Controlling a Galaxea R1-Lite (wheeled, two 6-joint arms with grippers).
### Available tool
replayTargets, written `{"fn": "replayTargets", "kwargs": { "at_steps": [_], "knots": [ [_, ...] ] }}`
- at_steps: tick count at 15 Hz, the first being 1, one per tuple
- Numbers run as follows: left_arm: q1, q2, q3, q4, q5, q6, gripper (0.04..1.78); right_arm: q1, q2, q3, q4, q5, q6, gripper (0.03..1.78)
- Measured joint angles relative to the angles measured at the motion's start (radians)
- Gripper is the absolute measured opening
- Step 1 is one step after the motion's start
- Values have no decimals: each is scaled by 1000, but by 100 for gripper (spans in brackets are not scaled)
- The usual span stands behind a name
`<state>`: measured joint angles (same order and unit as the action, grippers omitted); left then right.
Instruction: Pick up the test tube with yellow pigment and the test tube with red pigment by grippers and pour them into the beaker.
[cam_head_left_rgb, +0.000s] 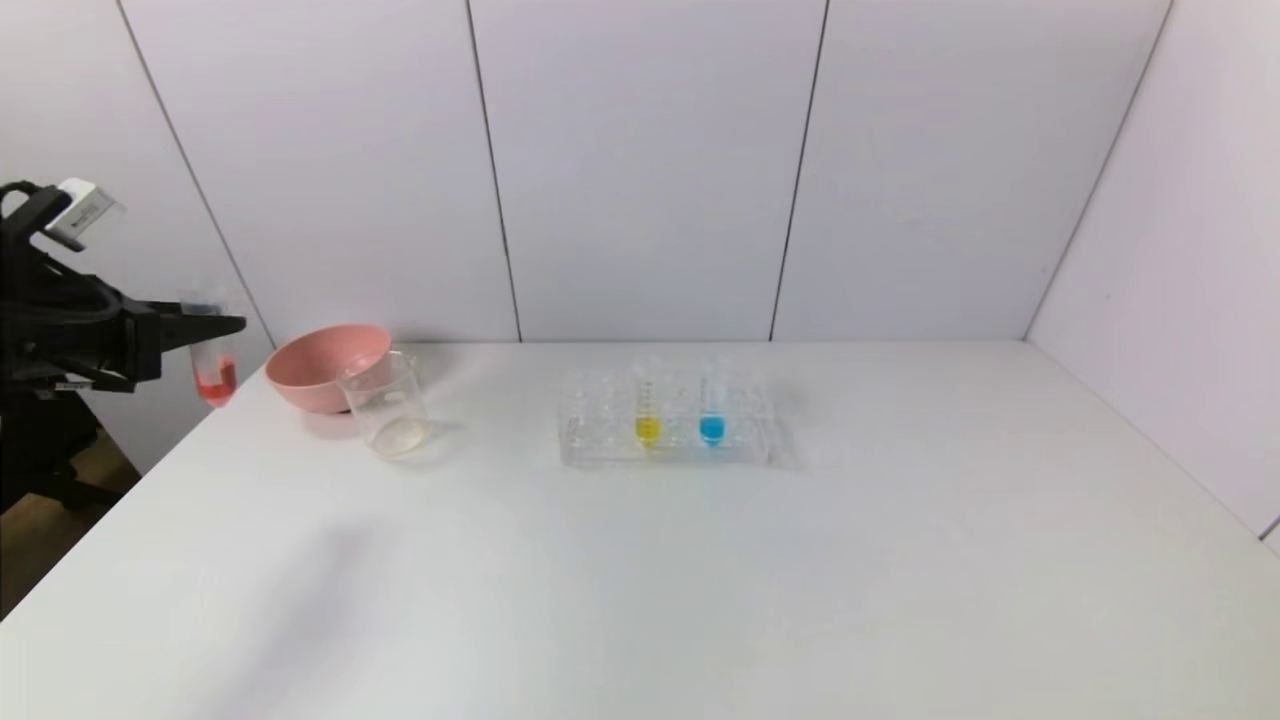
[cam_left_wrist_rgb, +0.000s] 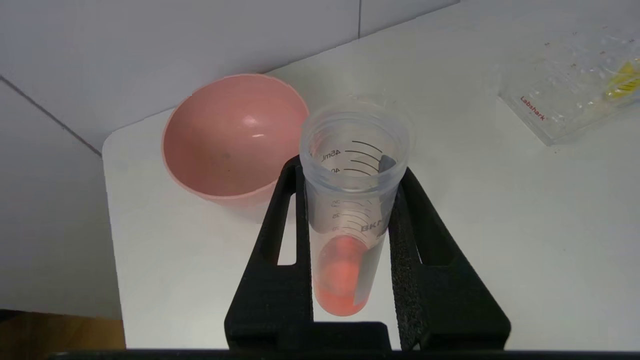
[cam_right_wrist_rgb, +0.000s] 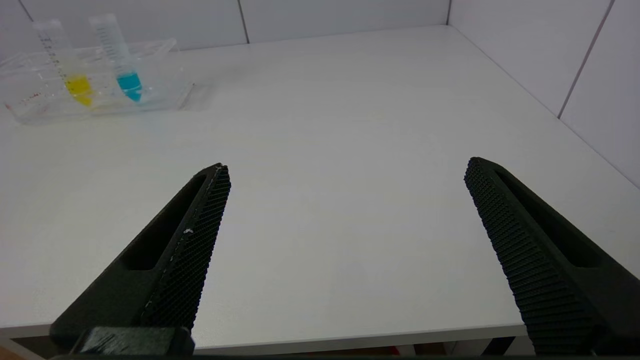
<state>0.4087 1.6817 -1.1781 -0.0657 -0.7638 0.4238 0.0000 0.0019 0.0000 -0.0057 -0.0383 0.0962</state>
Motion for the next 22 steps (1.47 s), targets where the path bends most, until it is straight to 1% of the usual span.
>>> {"fn": "replayTargets", "kwargs": {
  "at_steps": [2, 3, 5, 6, 8, 12, 17, 18, 22],
  "knots": [
    [-48, 69, -128, 145, 28, 63, 45, 0, 0, 0, 0, 0, 0, 171],
    [-76, 106, -183, 209, 59, 106, 45, 0, 0, 0, 0, 0, 0, 171],
    [-116, 170, -269, 305, 140, 206, 45, 0, 0, 0, 0, 0, 0, 171],
    [-133, 199, -309, 334, 161, 243, 45, 0, 0, 0, 0, 0, 0, 171],
    [-155, 240, -384, 387, 199, 291, 45, 0, 0, 0, 0, 0, 0, 171],
    [-193, 287, -547, 600, 330, 415, 45, 0, 0, 0, 0, 0, 0, 171],
    [-232, 329, -762, 849, 457, 491, 45, 0, 0, 0, 0, 0, 0, 171],
    [-246, 338, -786, 881, 492, 505, 45, 0, 0, 0, 0, 0, 0, 171],
    [-296, 361, -808, 896, 597, 524, 45, 0, 0, 0, 0, 0, 0, 171]
  ]
}}
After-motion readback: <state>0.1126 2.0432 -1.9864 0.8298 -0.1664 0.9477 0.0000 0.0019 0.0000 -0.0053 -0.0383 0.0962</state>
